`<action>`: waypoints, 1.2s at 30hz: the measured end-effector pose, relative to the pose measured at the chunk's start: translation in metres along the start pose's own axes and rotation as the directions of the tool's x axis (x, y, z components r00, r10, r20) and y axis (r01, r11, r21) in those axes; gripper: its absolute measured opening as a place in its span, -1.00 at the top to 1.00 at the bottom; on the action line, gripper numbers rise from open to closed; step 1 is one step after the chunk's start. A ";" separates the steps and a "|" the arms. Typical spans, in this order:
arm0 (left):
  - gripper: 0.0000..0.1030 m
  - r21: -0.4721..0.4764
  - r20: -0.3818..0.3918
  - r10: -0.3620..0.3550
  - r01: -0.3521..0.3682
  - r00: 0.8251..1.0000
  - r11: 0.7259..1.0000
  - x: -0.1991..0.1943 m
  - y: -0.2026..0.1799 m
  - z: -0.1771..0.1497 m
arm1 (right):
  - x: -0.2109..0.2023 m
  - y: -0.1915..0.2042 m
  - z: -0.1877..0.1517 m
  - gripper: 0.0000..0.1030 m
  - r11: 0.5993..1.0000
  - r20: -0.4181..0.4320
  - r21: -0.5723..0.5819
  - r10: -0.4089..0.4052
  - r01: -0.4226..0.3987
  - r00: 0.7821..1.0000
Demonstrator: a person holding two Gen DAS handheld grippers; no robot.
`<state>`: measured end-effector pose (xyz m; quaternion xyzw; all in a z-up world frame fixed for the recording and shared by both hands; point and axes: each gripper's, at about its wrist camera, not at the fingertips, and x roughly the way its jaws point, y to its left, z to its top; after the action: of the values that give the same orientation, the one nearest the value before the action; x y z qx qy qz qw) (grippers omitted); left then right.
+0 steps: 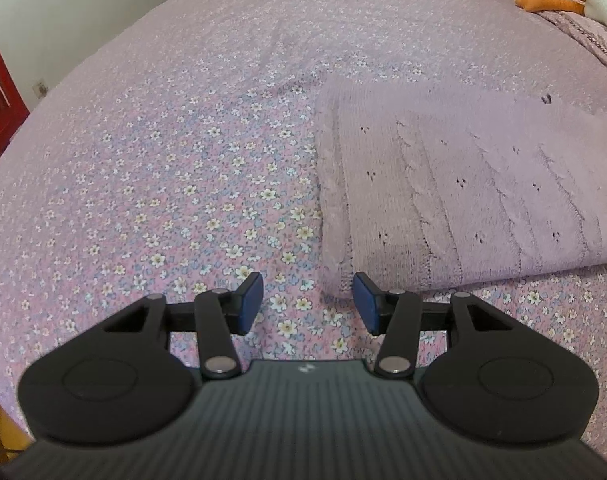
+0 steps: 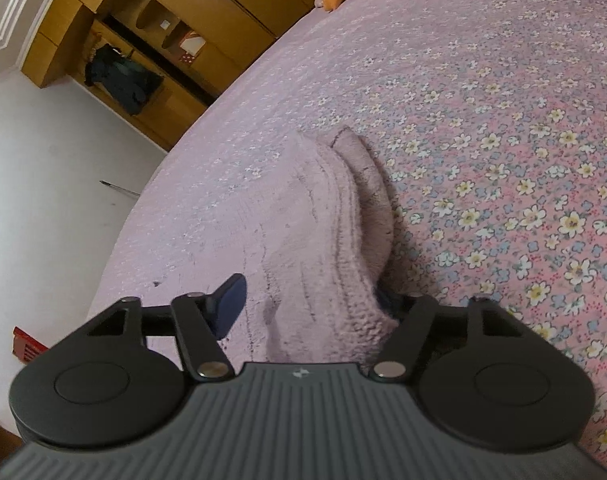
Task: Fold small clothes
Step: 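Grasp the folded cardigan edge with the right gripper and lift it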
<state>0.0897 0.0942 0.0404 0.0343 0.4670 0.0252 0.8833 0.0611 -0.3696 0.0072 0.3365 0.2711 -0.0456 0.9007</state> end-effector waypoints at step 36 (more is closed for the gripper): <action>0.00 0.017 -0.007 -0.014 0.014 1.000 1.000 -0.001 0.008 -0.001 | 0.028 0.035 0.012 0.38 1.000 -0.022 -0.009 -0.017 0.017 1.000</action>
<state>0.0878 0.1024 0.0414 0.0385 0.4703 0.0151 0.8816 0.0993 -0.3475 0.0200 0.3305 0.2838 -0.0482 0.8988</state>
